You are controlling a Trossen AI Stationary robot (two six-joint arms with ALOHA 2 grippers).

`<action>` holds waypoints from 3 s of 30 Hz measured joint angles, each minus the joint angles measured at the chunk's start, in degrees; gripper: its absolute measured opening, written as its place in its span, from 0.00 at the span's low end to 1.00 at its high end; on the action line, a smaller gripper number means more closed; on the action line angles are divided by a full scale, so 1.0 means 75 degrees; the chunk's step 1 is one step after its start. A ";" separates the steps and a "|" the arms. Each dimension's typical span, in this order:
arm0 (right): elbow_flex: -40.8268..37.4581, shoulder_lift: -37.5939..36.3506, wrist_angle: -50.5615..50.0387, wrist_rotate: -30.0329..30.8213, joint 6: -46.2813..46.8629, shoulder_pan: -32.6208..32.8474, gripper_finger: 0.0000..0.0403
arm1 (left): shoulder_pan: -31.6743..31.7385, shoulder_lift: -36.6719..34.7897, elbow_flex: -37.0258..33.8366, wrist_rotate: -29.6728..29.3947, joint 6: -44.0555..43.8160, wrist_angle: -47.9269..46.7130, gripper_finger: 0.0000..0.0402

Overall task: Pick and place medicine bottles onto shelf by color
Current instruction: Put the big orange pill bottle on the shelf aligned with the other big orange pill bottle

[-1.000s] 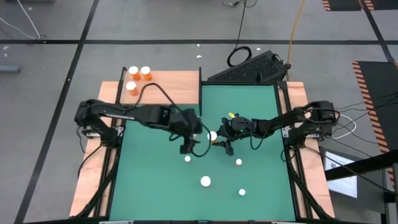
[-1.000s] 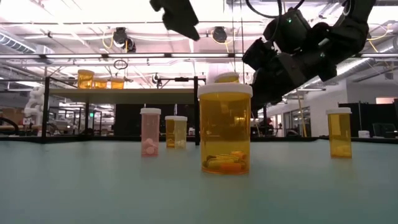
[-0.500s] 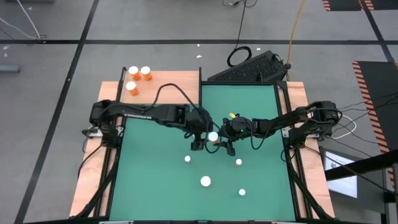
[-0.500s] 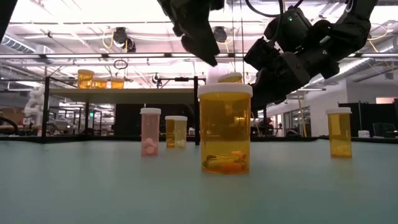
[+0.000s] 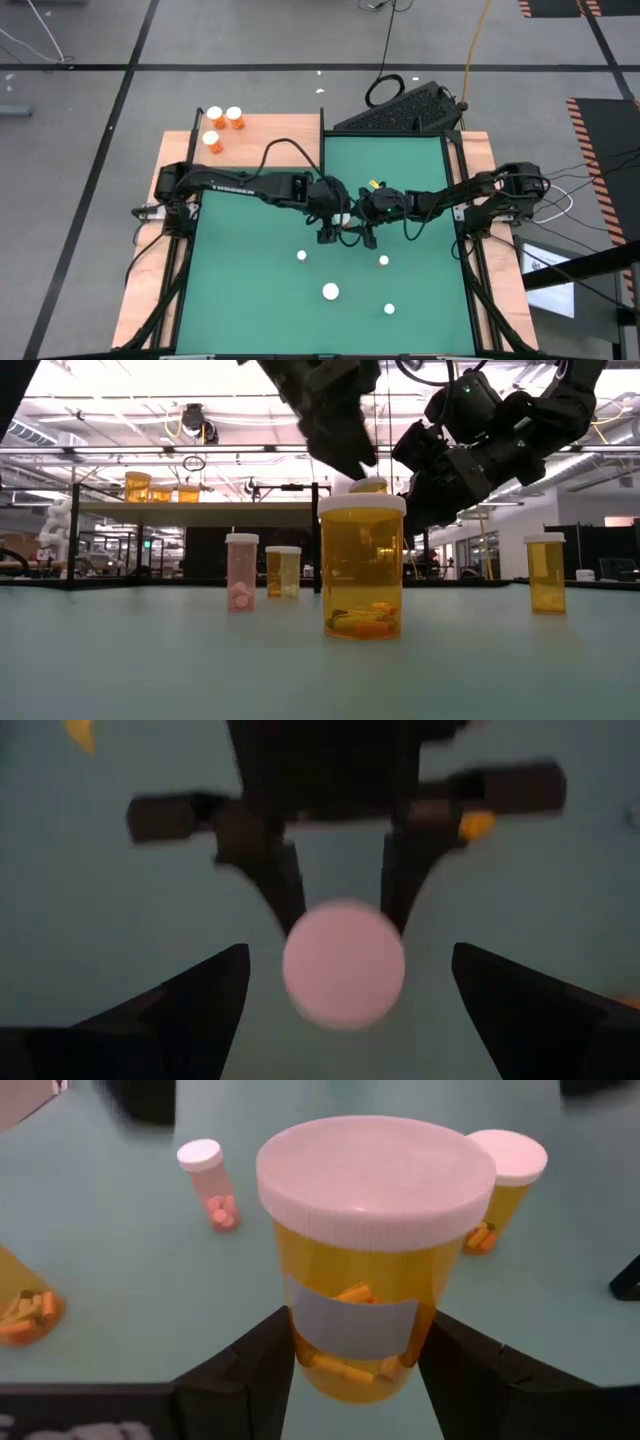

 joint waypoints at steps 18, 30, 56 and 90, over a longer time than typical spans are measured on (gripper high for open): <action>0.0000 0.0000 0.0057 0.0003 -0.0105 0.0000 0.46 | 0.0154 0.0227 -0.0009 0.0013 -0.0076 0.0151 0.87; 0.0000 0.0000 0.0030 0.0003 -0.0114 0.0000 0.46 | 0.0128 0.0412 -0.0012 0.0174 -0.0128 0.0295 0.86; 0.0000 0.0000 0.0045 0.0009 -0.0115 -0.0003 0.46 | 0.0126 0.0412 -0.0012 0.0182 -0.0281 0.0001 0.54; -0.0005 -0.0006 -0.1385 0.1189 -0.0368 0.0152 0.89 | 0.0136 -0.0515 -0.0017 0.0082 -0.0349 -0.1864 0.52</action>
